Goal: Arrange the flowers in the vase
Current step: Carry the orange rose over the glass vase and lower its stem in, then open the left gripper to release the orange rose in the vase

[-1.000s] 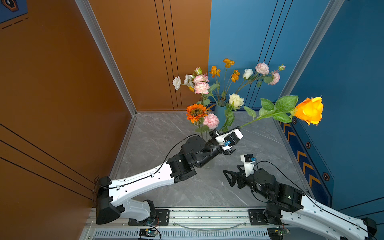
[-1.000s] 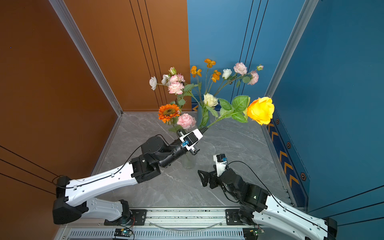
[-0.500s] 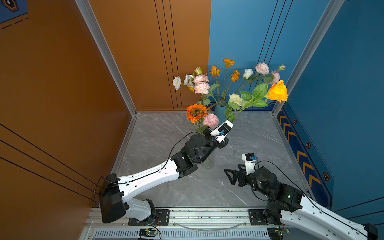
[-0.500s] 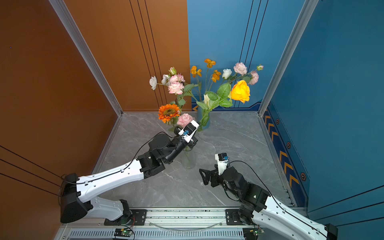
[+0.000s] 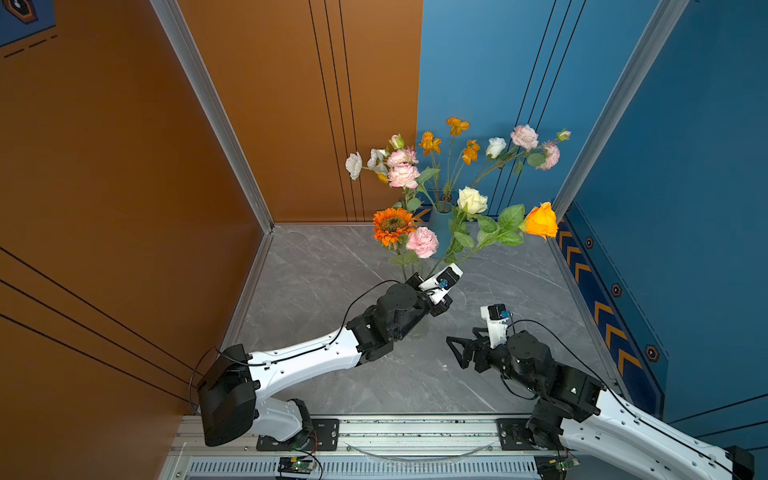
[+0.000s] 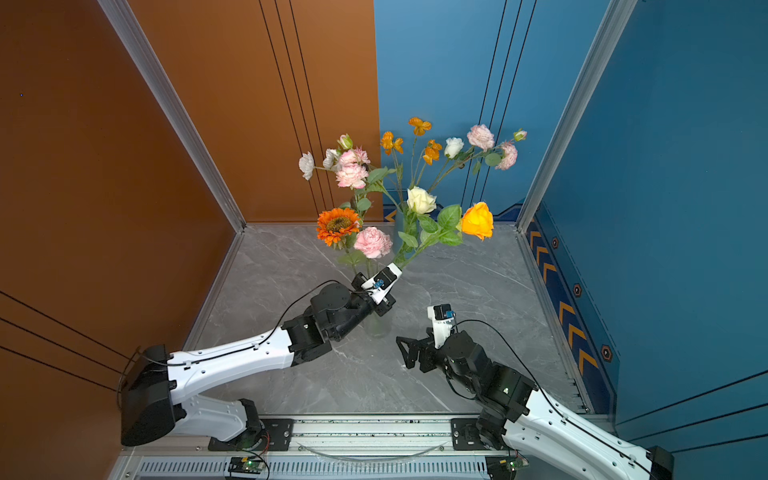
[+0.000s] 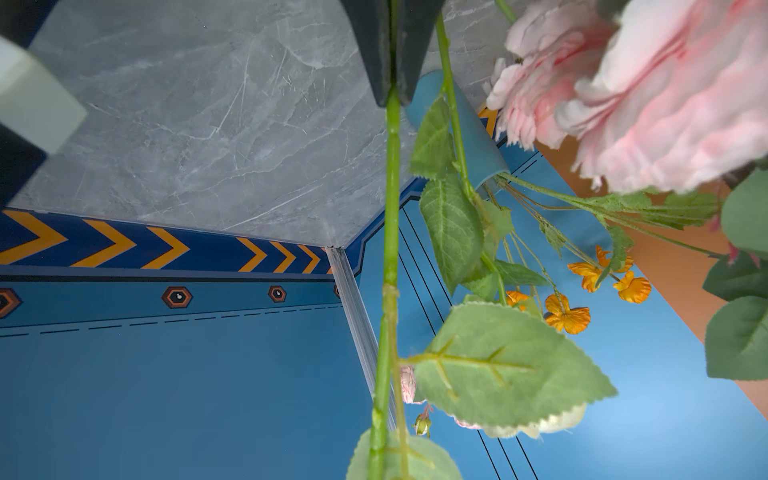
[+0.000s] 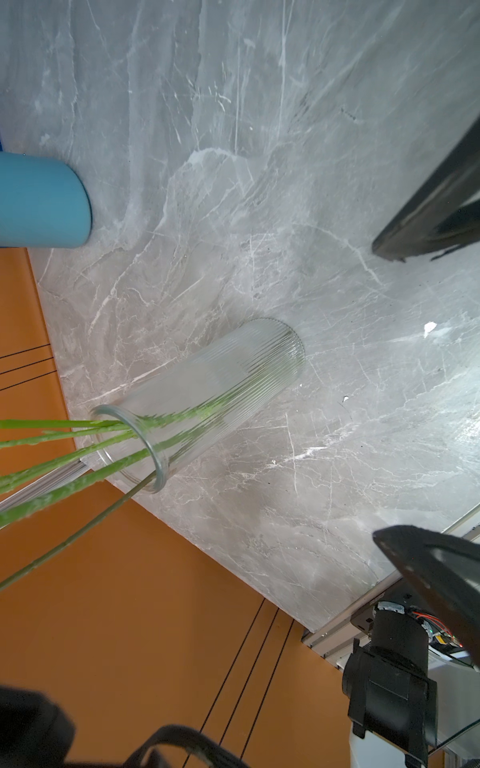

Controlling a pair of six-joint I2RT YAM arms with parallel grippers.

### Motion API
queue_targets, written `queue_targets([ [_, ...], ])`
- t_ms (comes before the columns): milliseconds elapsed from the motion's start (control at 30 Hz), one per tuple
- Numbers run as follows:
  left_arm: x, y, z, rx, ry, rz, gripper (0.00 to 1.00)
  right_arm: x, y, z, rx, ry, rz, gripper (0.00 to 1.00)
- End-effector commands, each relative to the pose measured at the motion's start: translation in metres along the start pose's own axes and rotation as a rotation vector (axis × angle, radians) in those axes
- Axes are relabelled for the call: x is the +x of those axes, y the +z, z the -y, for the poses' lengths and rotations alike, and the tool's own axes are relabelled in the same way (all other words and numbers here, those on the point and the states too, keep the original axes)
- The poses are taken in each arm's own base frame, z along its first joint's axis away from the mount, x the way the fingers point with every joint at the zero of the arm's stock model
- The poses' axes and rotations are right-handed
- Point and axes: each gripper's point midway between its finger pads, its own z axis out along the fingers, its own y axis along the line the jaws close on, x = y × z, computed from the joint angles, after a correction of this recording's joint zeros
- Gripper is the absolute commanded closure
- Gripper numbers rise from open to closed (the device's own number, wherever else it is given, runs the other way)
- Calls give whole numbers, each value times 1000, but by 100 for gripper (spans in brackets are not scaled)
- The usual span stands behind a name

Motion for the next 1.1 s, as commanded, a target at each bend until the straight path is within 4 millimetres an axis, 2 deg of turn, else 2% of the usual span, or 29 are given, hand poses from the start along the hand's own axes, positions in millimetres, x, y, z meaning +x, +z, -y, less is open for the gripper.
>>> queue_targets([
  [0, 7, -3, -8, -25, -14, 11, 97, -2, 3, 0, -6, -21, 20, 0],
  [300, 29, -16, -10, -21, -11, -3, 87, -1, 8, 1, -5, -19, 8, 0],
  [567, 29, -28, -15, -31, -18, 5, 80, -4, 13, 0, -8, -36, 20, 0],
  [667, 28, -32, -17, -34, -24, 9, 75, -5, 17, 1, -4, -55, 36, 0],
  [767, 28, -36, -18, -33, -28, 14, 65, -6, 22, 1, 0, -75, 39, 0],
  [867, 24, -44, -17, -14, -41, 32, 49, -7, 24, -1, -2, -100, 46, 0],
  [1067, 23, -76, -10, 91, -80, 14, 17, -10, 26, 1, -4, -134, 92, 0],
])
